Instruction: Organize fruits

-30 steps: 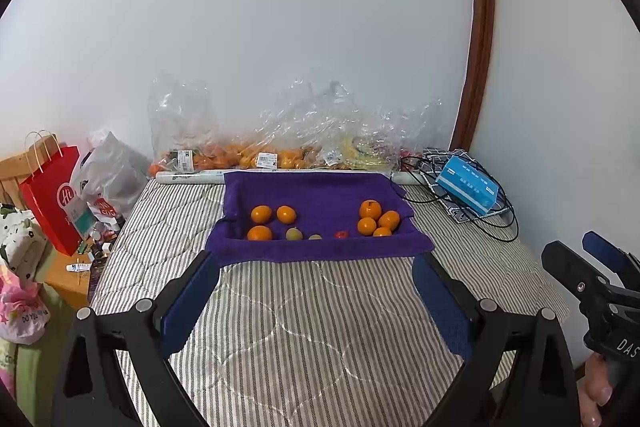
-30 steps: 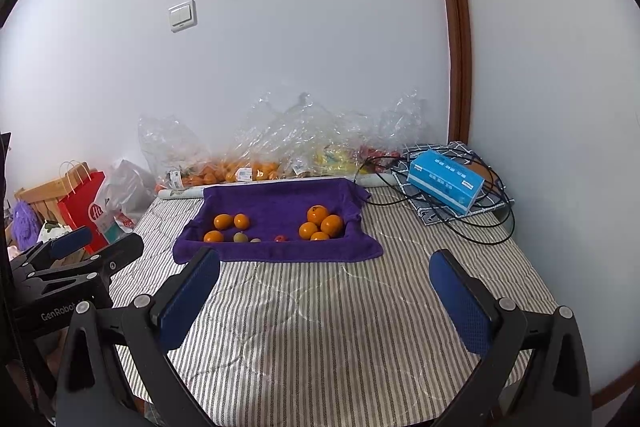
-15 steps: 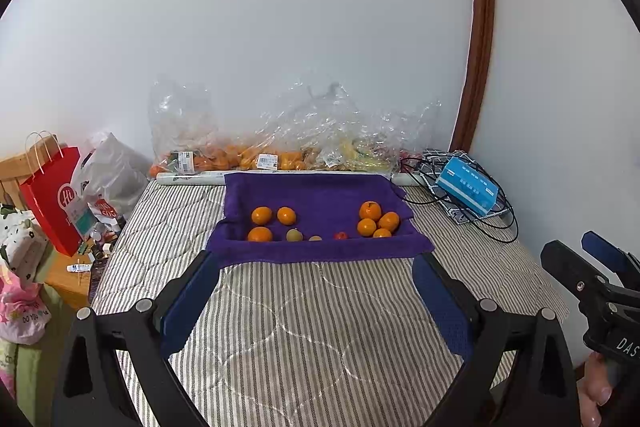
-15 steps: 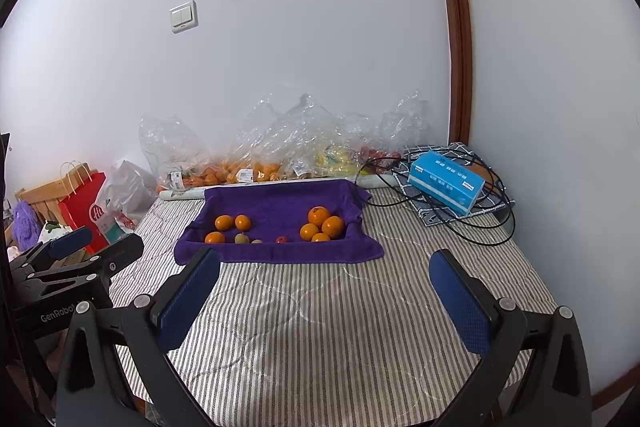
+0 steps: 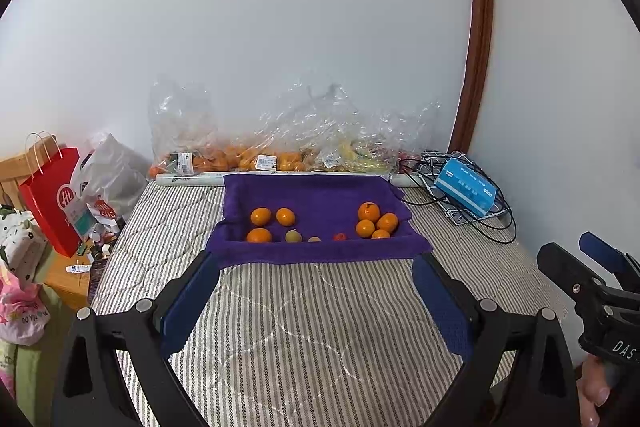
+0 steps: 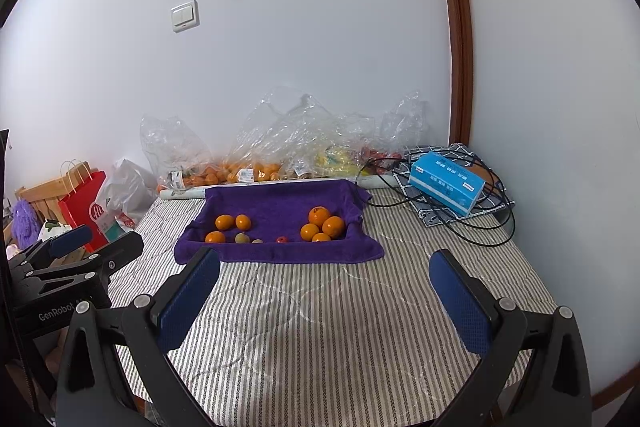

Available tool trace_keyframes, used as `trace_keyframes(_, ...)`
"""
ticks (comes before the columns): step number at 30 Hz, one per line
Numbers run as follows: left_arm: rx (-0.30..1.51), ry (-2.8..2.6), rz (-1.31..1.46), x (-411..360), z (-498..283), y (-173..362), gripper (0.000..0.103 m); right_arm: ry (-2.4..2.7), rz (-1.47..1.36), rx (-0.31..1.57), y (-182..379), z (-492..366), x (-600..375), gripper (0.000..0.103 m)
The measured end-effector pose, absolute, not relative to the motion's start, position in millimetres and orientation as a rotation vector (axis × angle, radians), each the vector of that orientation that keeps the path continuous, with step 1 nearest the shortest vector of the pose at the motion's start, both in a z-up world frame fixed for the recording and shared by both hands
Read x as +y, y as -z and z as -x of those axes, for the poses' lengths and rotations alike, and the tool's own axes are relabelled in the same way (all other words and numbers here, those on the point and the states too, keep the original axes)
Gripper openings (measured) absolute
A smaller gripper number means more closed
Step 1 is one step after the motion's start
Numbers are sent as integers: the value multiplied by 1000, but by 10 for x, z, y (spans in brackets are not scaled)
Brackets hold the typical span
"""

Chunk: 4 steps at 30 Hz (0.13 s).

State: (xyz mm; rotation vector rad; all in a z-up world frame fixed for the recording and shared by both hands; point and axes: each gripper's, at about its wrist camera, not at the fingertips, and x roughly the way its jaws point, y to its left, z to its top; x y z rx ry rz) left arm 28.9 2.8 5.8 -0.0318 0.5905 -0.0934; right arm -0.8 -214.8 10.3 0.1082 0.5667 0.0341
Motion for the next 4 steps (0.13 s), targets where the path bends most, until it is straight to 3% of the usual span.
trace_keyframes(4, 594, 87, 38, 31, -300, -83, 98, -34, -106, 567, -102, 11, -2146, 103)
